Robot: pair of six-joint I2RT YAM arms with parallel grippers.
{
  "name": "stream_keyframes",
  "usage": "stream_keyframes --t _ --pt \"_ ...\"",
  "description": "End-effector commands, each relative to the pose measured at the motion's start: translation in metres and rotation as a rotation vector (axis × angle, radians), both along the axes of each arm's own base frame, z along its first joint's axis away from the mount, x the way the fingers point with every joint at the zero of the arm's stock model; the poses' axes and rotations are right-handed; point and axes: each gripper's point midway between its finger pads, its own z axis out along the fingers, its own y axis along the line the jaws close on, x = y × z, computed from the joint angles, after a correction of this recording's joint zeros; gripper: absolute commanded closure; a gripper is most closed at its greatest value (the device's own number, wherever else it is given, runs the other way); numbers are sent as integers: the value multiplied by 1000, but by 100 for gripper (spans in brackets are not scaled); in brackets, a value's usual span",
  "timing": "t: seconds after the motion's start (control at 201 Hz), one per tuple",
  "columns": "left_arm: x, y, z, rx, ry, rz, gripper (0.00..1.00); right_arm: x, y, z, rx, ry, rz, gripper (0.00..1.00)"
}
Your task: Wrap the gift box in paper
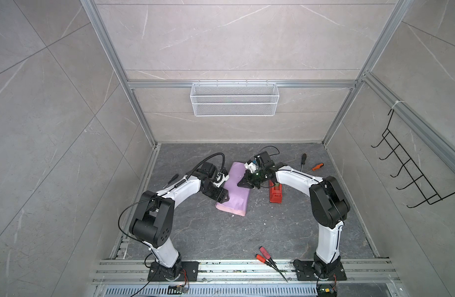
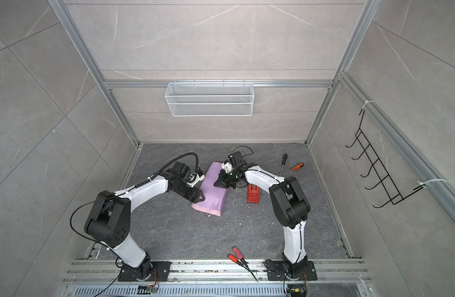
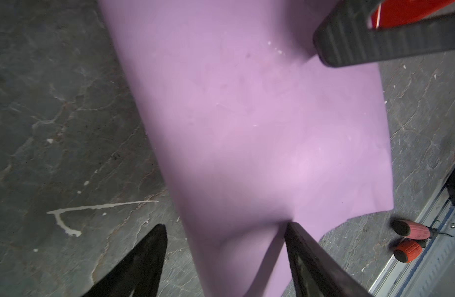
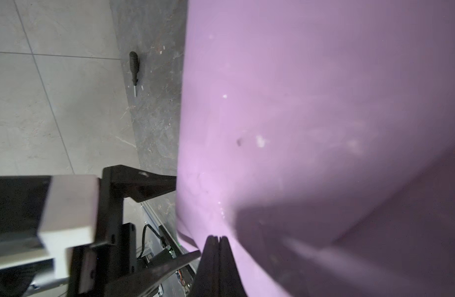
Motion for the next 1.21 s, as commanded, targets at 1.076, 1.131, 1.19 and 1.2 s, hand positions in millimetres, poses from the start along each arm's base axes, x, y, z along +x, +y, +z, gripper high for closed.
stream_keyframes --t 1.076,1.131,1.19,1.2 --pt "12 11 -11 79 -70 38 55 -38 -11 -60 -80 105 29 100" --pt "12 10 -12 82 -66 40 58 -38 -12 -62 -93 112 30 100" --pt "12 13 -13 95 -65 45 59 -38 -11 -59 -80 112 22 100" --pt "12 13 -13 97 -67 47 59 -39 -11 -59 -76 111 21 100"
